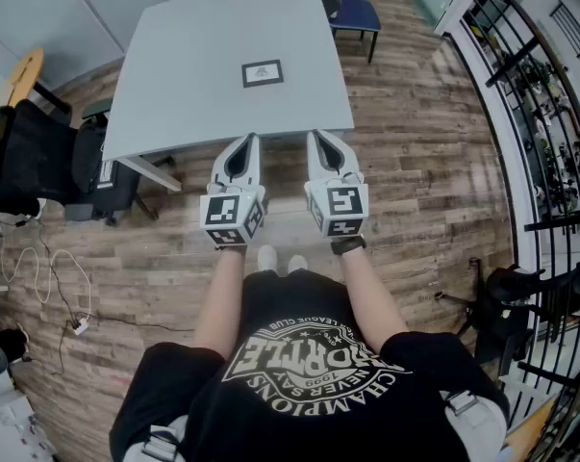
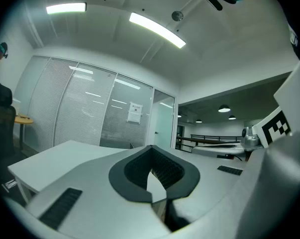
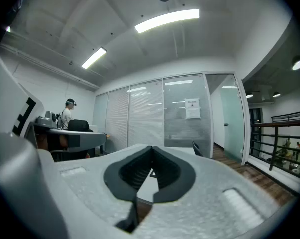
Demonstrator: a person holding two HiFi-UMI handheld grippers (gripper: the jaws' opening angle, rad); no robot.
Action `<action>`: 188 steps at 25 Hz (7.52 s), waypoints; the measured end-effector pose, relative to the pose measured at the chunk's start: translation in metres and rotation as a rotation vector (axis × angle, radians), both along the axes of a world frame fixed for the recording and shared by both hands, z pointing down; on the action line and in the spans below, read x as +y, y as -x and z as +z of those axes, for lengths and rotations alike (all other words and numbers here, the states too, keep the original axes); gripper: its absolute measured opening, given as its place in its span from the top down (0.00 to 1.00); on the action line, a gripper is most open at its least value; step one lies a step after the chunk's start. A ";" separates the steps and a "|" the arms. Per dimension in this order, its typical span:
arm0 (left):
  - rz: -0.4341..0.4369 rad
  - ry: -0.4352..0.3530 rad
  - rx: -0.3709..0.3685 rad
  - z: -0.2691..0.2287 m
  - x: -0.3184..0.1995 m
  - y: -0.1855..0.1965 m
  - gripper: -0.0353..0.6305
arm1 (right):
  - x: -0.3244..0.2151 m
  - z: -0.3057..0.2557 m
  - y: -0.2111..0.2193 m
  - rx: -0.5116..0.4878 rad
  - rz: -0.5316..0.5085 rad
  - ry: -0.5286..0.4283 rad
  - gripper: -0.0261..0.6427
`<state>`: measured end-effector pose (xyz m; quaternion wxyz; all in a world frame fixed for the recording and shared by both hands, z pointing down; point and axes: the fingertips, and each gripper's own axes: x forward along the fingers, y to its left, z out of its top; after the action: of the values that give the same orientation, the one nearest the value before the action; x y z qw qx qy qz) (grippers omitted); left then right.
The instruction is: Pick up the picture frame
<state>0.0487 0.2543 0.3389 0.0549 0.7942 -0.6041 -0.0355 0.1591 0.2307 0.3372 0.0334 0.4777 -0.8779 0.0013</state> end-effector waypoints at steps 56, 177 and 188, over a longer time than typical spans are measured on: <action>0.124 0.182 0.119 0.102 -0.418 0.158 0.94 | -0.409 0.106 0.158 0.061 0.036 0.187 0.96; -0.060 0.436 0.008 0.159 -0.526 0.193 0.84 | -0.526 0.161 0.171 0.041 0.095 0.436 0.85; -0.071 0.197 -0.033 0.039 -0.517 0.204 0.85 | -0.508 0.037 0.178 -0.050 0.102 0.202 0.86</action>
<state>-0.1551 -0.2630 0.3775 0.1215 0.7636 -0.6332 0.0352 -0.0193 -0.2778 0.3737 0.0596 0.5156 -0.8484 0.1035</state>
